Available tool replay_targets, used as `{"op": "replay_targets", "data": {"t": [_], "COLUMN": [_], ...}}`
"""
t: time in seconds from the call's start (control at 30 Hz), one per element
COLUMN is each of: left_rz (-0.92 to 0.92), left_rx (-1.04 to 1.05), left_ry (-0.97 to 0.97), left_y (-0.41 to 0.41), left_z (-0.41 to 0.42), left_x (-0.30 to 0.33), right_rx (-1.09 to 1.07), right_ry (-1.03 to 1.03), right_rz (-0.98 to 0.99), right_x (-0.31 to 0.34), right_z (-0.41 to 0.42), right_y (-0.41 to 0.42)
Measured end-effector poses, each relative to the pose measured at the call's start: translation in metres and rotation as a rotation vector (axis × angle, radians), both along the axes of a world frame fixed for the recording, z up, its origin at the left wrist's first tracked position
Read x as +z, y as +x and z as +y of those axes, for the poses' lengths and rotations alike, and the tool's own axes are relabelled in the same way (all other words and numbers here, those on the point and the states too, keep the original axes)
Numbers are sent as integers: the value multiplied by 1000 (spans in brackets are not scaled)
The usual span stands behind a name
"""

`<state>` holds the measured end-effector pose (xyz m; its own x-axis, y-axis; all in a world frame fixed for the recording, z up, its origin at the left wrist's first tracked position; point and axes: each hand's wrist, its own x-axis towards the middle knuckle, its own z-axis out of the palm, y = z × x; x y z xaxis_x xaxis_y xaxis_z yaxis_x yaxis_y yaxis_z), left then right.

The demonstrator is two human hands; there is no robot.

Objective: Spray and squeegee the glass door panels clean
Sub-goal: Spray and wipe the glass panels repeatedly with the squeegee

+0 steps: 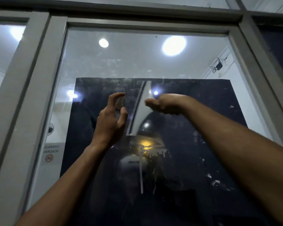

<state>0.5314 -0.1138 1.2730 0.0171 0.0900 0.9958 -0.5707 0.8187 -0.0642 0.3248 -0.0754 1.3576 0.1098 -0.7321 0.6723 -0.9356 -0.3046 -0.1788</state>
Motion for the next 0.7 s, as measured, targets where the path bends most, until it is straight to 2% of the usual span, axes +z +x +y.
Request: {"op": "replay_targets", "data": {"t": [0.13,0.23,0.33,0.43,0.57,0.7], "left_rz": [20,-1,-18,-21,-2,18], "left_rx": [-8,-10,-14,-13,-1,53], "left_ry": [-12,-13,-1,25,20,-25], "left_y": [7,17,26,34,44,55], "left_z": [0,-5,-9,-11,-9,-1], "left_x": [5,5,4,2,4,7], "right_rx": [65,-10,-169,-153,-52,51], "right_ry": [12,97,25,53,44,7], "right_rz": [69,89,31,-21,-6,150], "right_x": [12,9,3,-4,7,25], "right_z": [0,-6,-5,8,10,13], "right_y": [50,21,-35,-48,14,97]}}
